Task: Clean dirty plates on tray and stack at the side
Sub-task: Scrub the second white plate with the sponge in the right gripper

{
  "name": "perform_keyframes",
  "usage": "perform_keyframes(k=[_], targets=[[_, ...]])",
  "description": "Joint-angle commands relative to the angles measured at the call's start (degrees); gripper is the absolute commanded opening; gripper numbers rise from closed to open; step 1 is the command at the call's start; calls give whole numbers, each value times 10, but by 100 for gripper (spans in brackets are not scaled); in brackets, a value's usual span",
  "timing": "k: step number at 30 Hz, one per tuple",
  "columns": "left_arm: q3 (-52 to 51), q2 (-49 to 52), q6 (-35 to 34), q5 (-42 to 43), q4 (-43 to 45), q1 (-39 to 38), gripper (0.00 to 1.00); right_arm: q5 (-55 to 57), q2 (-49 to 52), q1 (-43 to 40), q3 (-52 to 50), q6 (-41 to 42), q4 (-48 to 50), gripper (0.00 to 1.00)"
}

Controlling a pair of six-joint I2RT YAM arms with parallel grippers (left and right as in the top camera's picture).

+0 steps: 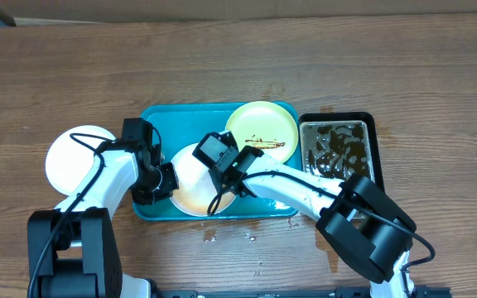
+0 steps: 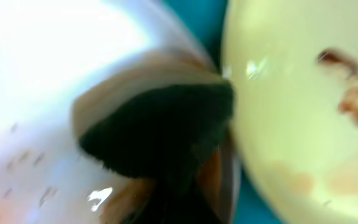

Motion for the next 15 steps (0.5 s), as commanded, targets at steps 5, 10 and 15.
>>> perform_keyframes(k=[5, 10, 15], targets=[[-10, -2, 9, -20, -9, -2, 4, 86, 29, -20, -16, -2, 46, 4], [-10, -2, 9, -21, -9, -2, 4, 103, 25, -20, -13, 0, 47, 4], [-10, -2, 9, -21, -9, -2, 4, 128, 5, -20, 7, 18, 28, 4]])
